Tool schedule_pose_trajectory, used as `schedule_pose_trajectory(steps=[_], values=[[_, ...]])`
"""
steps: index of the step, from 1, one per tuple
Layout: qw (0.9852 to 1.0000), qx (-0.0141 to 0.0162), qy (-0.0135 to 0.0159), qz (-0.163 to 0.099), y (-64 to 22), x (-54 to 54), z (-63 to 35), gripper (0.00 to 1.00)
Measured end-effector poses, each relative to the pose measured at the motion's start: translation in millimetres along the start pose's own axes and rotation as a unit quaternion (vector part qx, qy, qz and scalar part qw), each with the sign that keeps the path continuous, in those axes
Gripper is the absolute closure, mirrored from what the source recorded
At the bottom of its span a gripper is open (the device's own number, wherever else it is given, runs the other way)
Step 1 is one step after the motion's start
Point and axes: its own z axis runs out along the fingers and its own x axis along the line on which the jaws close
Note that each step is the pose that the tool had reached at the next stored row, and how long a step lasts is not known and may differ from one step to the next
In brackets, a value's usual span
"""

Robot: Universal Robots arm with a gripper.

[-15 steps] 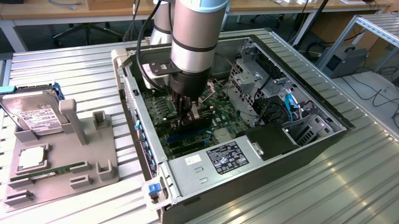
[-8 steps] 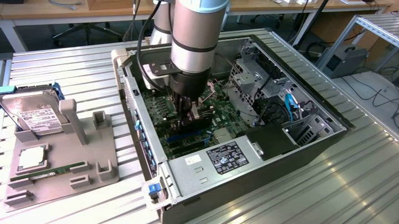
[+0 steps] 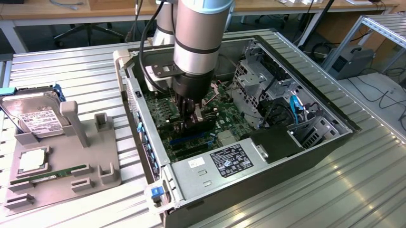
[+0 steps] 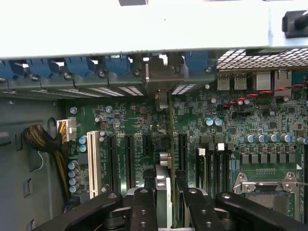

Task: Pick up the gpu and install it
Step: 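Insert the gpu into the slot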

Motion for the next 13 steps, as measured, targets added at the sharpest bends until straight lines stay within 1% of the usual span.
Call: schedule_pose_trajectory(steps=[8,10,13], values=[[1.0000,0.0000,0.0000,-0.002,0.4,0.1,0.1,0.73],[1.0000,0.0000,-0.0010,-0.002,0.5,0.0,0.5,0.73],[1.0000,-0.0001,-0.0038,-0.002,0.5,0.0,0.8,0.73]])
